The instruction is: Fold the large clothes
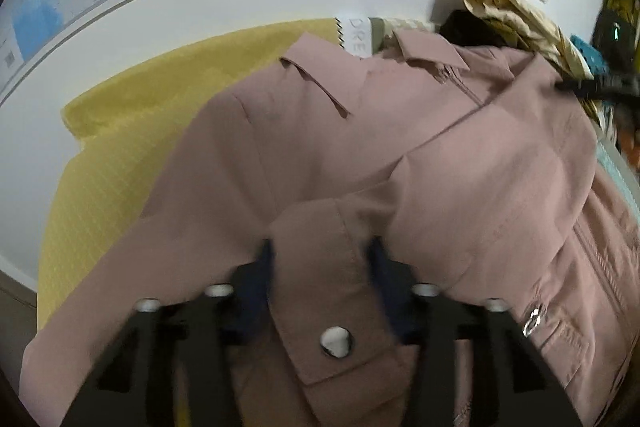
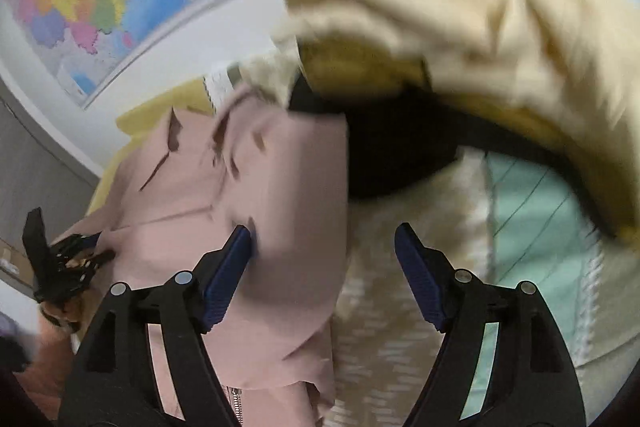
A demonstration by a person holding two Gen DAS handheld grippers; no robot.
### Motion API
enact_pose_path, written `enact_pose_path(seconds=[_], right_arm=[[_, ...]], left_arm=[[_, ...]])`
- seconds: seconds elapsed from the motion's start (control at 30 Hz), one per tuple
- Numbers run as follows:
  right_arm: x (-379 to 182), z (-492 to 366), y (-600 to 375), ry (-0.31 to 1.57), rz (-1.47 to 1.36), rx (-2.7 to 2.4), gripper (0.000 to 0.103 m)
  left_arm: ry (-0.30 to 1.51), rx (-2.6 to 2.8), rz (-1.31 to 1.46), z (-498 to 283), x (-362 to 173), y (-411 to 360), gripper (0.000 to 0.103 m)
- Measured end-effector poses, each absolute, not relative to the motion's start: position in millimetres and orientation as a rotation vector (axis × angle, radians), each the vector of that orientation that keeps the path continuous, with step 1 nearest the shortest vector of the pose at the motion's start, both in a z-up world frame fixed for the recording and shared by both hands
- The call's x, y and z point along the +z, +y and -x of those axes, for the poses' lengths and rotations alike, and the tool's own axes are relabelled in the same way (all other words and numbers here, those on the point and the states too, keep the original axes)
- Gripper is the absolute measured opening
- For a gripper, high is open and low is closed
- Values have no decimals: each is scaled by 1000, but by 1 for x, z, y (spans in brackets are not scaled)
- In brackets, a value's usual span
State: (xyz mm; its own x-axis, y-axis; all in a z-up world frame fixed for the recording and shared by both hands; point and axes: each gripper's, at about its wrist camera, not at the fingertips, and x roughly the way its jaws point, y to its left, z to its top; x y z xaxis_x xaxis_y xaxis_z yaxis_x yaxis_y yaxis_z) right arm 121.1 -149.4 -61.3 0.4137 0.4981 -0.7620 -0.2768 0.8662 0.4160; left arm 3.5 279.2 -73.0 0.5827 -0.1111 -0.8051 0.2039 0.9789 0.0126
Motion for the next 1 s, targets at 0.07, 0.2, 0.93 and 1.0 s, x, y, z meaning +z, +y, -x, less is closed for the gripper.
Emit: enact_pose_path(seconds=[0.07, 0.2, 0.93, 1.0], right_arm=[[-73, -124, -144, 1061, -241, 499, 74], [-76, -128, -124, 1057, -201, 561, 29], [11, -37, -13, 789, 93, 727, 71], [7, -23, 33, 818, 136, 872, 71]], left_arm=[[914, -152, -112, -6, -68, 278, 22], [866, -91, -105, -9, -54, 281, 18], [741, 274, -8, 138, 13, 417, 84], [768, 286, -19, 153, 2, 424, 85]])
